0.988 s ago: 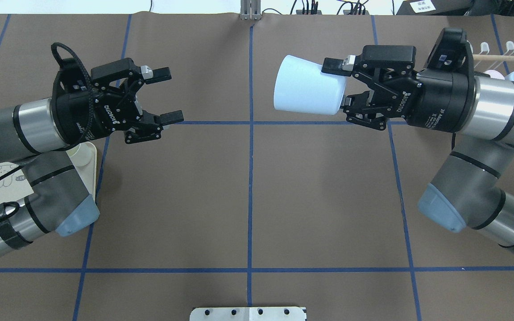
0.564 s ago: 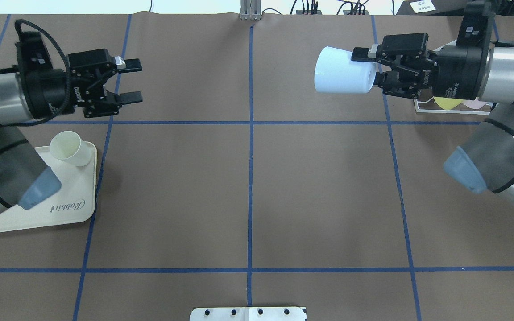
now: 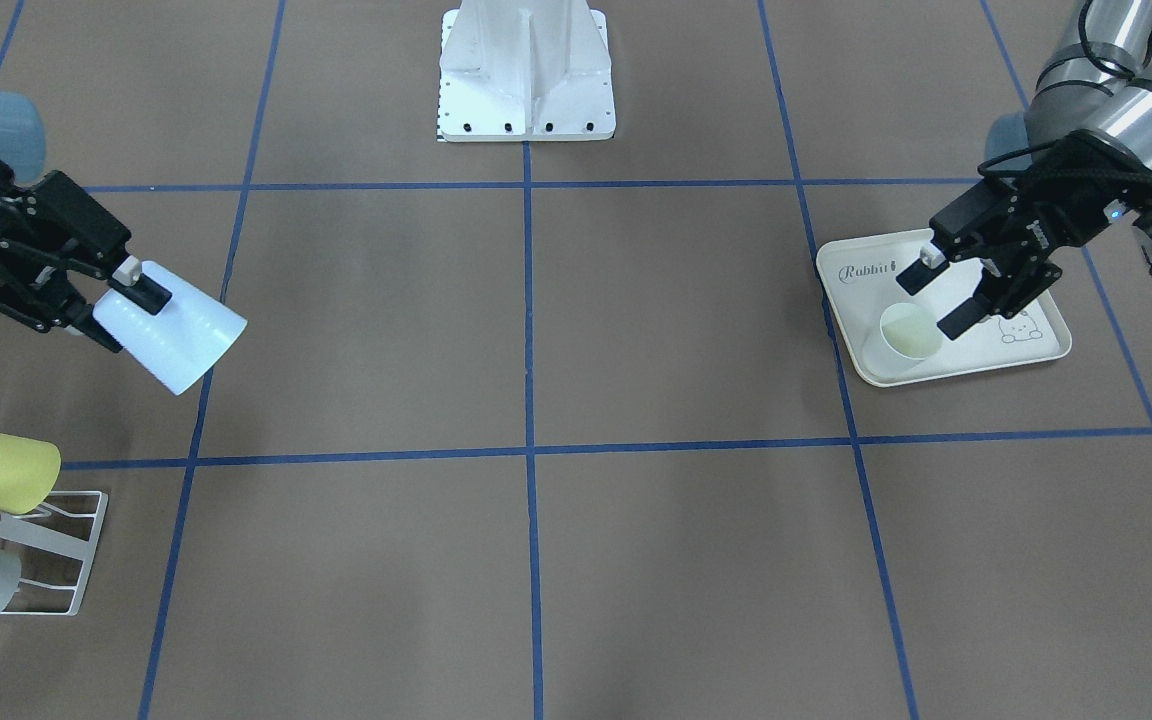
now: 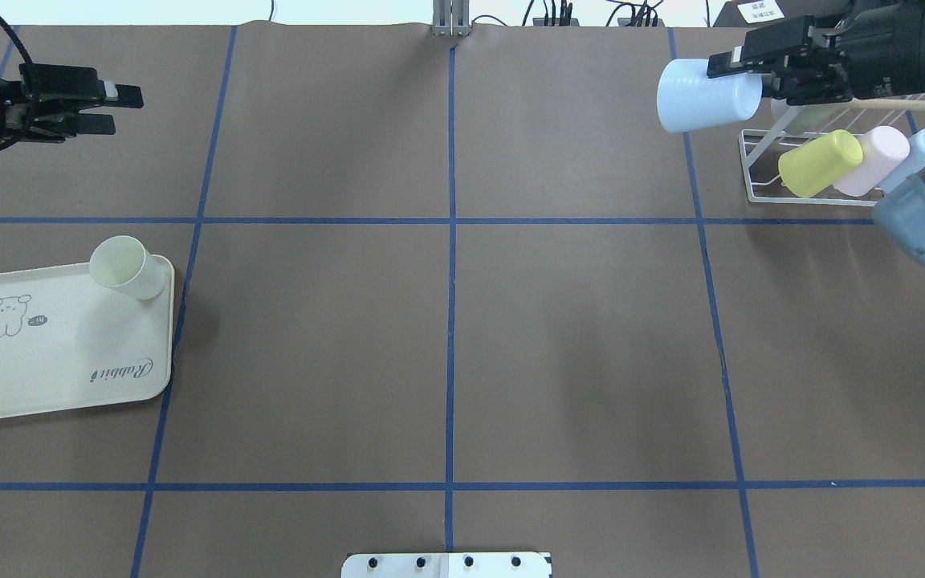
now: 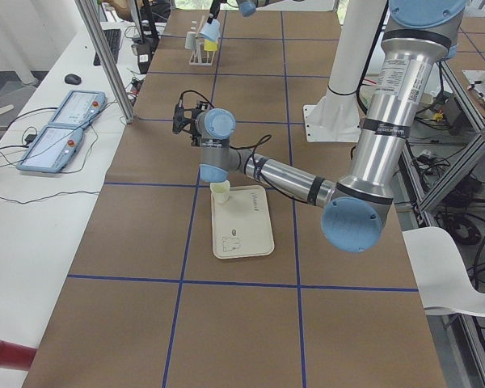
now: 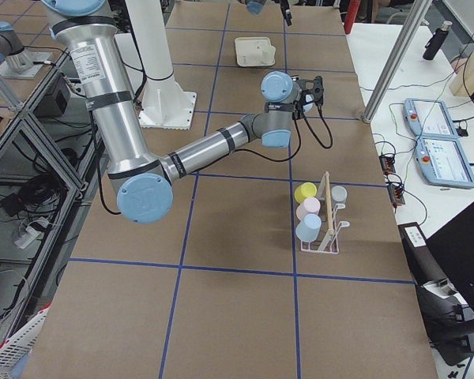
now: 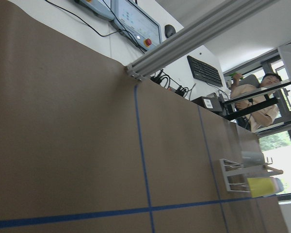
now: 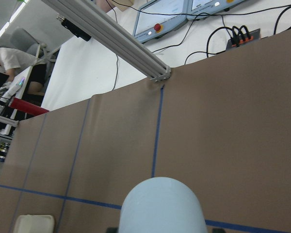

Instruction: Transfer IKEA cup to right arm and place on rack

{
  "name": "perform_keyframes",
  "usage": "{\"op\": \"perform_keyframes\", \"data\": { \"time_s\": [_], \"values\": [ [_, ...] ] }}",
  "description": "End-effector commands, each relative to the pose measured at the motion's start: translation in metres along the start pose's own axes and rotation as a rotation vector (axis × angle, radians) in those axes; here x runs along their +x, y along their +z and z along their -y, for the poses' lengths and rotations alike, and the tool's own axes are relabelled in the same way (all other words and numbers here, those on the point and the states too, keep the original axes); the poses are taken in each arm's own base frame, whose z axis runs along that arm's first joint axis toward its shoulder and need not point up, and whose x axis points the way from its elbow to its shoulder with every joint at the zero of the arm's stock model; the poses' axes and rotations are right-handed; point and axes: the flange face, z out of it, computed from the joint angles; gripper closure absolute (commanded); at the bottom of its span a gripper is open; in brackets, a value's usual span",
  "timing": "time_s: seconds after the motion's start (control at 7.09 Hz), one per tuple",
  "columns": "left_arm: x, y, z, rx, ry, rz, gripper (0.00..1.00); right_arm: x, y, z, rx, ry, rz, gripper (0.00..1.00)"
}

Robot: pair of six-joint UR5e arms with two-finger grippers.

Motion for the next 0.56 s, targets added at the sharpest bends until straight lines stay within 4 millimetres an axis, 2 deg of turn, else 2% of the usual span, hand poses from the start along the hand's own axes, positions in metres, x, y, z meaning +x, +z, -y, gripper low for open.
{"op": "perform_keyframes", "data": {
  "time_s": [0.0,0.14,0.28,0.42],
  "values": [
    [-0.048,-0.039,0.04,0.021,0.18,0.219,0.0,0.0,-0.023,0.051,-0.041,-0.071,-0.162,0.78],
    [-0.073,-0.063,0.05,0.01,0.244,0.309,0.0,0.009,-0.029,0.062,-0.052,-0.089,-0.215,0.78],
    [-0.1,-0.086,0.05,0.003,0.313,0.361,0.0,0.022,-0.033,0.07,-0.078,-0.106,-0.275,0.78],
    [-0.109,-0.106,0.058,-0.005,0.355,0.411,0.0,0.039,-0.045,0.082,-0.105,-0.14,-0.338,0.78]
  ]
}}
